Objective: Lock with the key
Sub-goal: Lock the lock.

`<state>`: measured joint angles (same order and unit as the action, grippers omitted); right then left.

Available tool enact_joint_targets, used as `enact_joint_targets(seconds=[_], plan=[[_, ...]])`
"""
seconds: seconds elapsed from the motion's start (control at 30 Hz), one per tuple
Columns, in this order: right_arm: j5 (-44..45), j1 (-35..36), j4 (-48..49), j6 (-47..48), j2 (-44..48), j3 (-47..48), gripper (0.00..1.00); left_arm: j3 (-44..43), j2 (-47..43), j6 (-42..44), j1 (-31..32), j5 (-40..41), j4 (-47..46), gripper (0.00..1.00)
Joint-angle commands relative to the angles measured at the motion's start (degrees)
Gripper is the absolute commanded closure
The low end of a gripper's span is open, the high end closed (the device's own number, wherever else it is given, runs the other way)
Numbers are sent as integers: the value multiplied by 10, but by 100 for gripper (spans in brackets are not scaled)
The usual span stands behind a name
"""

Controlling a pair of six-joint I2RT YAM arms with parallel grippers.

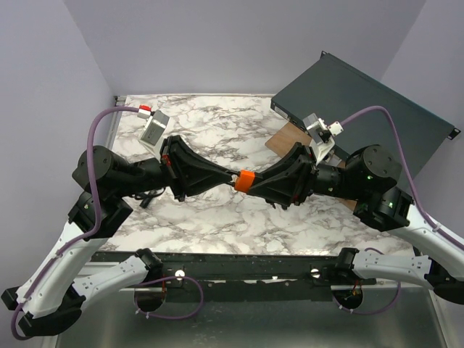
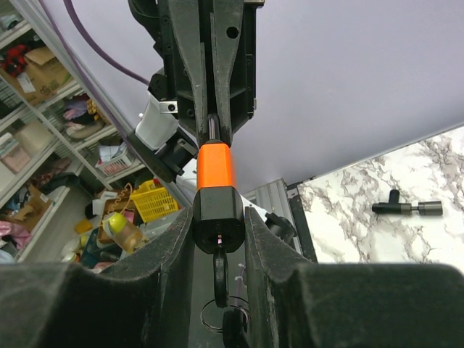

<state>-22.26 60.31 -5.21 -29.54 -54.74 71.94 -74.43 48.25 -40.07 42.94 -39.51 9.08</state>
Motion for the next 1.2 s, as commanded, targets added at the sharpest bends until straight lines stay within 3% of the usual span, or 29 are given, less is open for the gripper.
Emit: enact_joint_targets(seconds=[0.0, 0.3, 1.17], plan=[[12, 4, 35, -5, -27, 16, 99, 11, 25, 18, 28, 8, 36, 100], [41, 5, 26, 3, -19, 23, 99, 28, 9, 35, 47, 45, 87, 100], [48, 5, 12, 7, -62, 55, 99, 60, 4, 24, 105, 90, 91, 100]])
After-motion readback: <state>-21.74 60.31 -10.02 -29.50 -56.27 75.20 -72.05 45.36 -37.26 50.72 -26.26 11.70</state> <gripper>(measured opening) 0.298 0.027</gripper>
